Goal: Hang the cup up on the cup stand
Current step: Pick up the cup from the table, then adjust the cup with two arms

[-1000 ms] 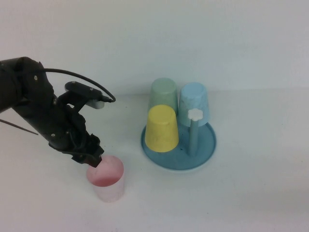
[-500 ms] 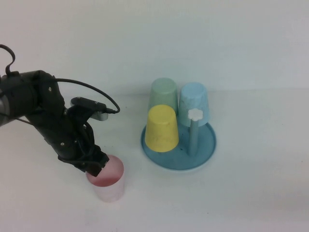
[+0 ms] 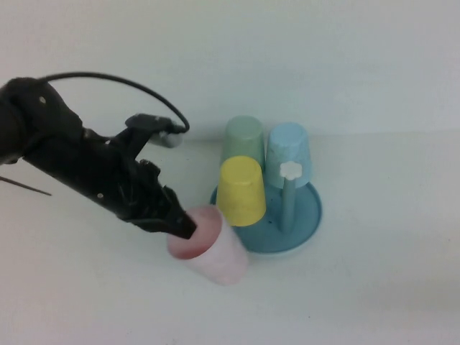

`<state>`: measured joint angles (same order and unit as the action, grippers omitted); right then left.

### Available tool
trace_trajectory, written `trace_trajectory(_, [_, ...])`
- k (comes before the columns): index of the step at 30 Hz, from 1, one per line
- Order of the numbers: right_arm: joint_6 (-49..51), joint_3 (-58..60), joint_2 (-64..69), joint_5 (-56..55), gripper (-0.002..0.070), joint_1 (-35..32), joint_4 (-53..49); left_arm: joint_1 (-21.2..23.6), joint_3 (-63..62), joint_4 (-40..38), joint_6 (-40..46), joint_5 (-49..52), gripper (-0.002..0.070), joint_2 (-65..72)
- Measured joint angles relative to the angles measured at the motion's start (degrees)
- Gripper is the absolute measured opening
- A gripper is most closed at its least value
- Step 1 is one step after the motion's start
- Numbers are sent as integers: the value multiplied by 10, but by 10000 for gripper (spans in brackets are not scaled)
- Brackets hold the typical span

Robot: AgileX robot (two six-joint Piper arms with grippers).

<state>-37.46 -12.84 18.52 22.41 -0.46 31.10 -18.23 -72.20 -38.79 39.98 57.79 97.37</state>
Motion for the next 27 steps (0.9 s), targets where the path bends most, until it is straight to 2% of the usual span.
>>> trace_trajectory(4, [0,0,0,-22,-1,0,2,-10,0,-157,86,46,11,-28])
trace_trajectory(7, [-3,-5,0,-20,-1,0,4,-38,0,-220,116,51,11,-32])
trace_trajectory(9, [-24,-21,0,0,-1,0,4,-64,0,-232,117,32,11,-29])
trace_trajectory(14, [-159,-101,0,112,-1,0,4,-144,0,-244,110,-40,11,-19])
trace_trajectory(17, [-202,-150,0,166,22,0,4,-186,0,-247,109,-66,10,-16])
trace_trajectory(20, [-223,-194,5,219,86,1,4,-212,0,-286,107,-80,11,-9])
trace_trajectory(23, [-230,-229,28,265,204,8,11,-227,0,-335,110,-83,11,-5])
trace_trajectory(27, [-244,-252,70,291,466,38,21,-229,0,-384,124,-84,11,-5])
